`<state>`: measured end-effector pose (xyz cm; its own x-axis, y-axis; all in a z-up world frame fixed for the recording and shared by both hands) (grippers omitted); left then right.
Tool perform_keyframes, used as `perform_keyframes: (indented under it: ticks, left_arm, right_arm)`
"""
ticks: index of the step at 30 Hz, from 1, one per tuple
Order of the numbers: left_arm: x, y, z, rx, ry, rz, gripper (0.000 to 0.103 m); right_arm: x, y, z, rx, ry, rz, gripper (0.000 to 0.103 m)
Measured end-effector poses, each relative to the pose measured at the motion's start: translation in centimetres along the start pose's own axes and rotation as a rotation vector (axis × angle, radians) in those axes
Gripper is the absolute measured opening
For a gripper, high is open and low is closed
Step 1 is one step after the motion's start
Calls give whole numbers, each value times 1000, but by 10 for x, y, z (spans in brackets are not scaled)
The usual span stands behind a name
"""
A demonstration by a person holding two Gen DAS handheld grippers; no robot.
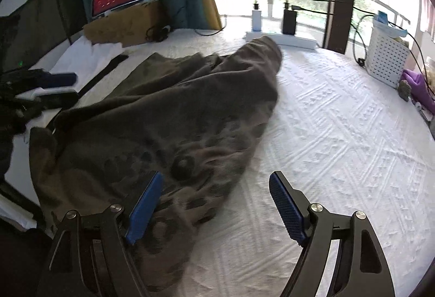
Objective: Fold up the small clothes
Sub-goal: 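Grasp the opposite side edge of the shirt with the left tool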
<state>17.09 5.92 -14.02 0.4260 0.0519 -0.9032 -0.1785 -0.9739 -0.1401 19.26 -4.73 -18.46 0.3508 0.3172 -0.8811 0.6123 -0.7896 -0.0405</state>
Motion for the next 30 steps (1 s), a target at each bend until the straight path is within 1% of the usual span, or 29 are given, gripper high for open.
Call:
perform_keyframes:
  ticks: [2, 6, 7, 8, 9, 10, 12, 15, 19, 22, 24, 25, 27, 28, 30]
  left_arm:
    - [13, 7, -7, 59, -30, -34, 53]
    - [33, 16, -20, 128, -68, -30, 53]
    - [37, 16, -23, 141, -74, -37, 49]
    - [40, 16, -25, 153, -80, -38, 34]
    - [43, 16, -26, 158, -87, -37, 23]
    - [46, 13, -29, 150, -96, -32, 5]
    - [46, 7, -31, 133, -95, -24, 4]
    - [40, -4, -31, 101, -79, -18, 4]
    - [35, -41, -25, -30, -54, -28, 3]
    - [41, -76, -10, -165, -69, -28, 3]
    - [45, -87, -2, -219, -80, -14, 3]
    - [44, -90, -1, -242, -76, 9, 4]
    - [35, -89, -5, -258, -33, 36, 4]
    - [30, -87, -8, -251, -14, 36, 4]
    - [22, -81, -15, -225, 18, 39, 11]
  right_arm:
    - [0, 11, -1, 26, 3, 5, 82]
    - [2, 32, 0, 78, 0, 12, 82]
    - [2, 36, 0, 89, -2, 12, 82]
    - [4, 40, 0, 100, -5, 9, 82]
    - [4, 43, 0, 106, -6, 9, 82]
    - [5, 45, 0, 109, -9, 5, 82]
    - [8, 48, -3, 113, -17, -5, 82]
    - [11, 52, -7, 116, -26, 7, 82]
    - [13, 59, -15, 121, -30, 17, 82]
    - [17, 62, -20, 127, -39, 22, 82]
    - [20, 62, -23, 127, -47, 27, 82]
    - [20, 61, -25, 126, -47, 26, 82]
    - [19, 55, -30, 113, -44, 24, 82]
    - [19, 52, -33, 103, -41, 25, 82]
    - [17, 45, -37, 90, -39, 26, 82]
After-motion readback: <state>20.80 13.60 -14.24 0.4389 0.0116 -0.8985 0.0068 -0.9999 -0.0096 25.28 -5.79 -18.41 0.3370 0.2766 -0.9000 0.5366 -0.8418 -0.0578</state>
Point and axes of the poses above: each gripper's, at about its wrist camera, not at the fingertips, and x roughly the way its jaws point, y to its right, z to its underside, the point moved 10 cm from there along x, roughly the way its jaws point, and after that the axes turned 14 degrees about -y, right-handed, at the moved point
